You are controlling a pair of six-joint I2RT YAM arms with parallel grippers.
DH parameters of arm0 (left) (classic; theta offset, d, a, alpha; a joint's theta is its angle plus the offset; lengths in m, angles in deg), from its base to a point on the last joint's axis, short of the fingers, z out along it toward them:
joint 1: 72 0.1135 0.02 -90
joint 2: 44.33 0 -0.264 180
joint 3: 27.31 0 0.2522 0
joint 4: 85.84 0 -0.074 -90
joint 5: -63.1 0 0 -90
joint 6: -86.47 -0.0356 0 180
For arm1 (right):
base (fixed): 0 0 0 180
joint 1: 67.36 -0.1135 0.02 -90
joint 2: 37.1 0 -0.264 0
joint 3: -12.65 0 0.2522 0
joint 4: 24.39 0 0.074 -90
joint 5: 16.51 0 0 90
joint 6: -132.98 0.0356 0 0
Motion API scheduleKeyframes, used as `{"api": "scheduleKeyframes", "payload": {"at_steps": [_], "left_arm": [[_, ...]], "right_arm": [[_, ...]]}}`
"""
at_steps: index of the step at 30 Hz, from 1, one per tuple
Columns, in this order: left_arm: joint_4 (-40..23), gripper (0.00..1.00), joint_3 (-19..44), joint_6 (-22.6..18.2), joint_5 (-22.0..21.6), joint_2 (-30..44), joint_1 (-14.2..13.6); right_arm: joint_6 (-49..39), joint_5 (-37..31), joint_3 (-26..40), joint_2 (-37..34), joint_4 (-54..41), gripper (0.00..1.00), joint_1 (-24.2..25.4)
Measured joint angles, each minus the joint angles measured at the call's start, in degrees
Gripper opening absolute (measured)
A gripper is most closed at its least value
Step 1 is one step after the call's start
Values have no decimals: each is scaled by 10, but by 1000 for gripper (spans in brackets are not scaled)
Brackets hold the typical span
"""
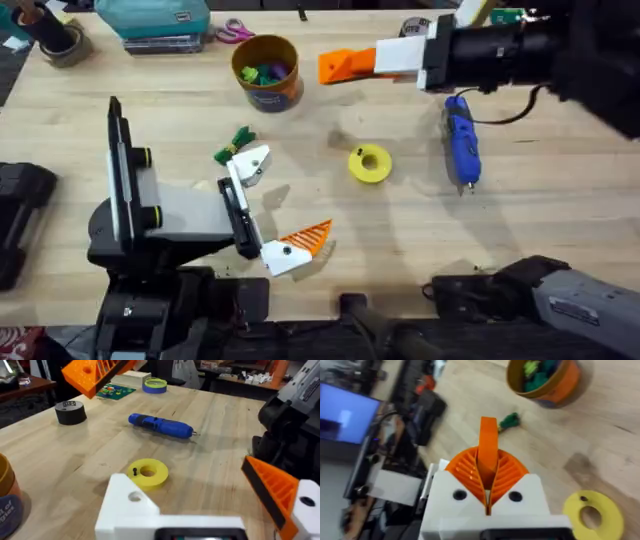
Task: Pick up the gripper from the table and insert it into the empty holder that is missing its gripper. Then pick up a screw, insert it into the mounting hole, and use the screwdriver to tighten it. Finally, clean up the table by picking up the vegetable and placing it into the bucket.
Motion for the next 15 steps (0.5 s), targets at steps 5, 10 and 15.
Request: {"api": "scheduleKeyframes", "payload": {"at_steps": [5, 10, 15], "left_arm": [[0, 986, 0, 0, 0, 0, 0], [0, 985, 0, 0, 0, 0, 0], [0, 985, 0, 0, 0, 0, 0]], "right_arm": [[70, 87, -56, 0, 109, 9, 24], [142, 152, -114, 0, 226, 9, 54], [233, 206, -191, 0, 392, 9, 68]]}}
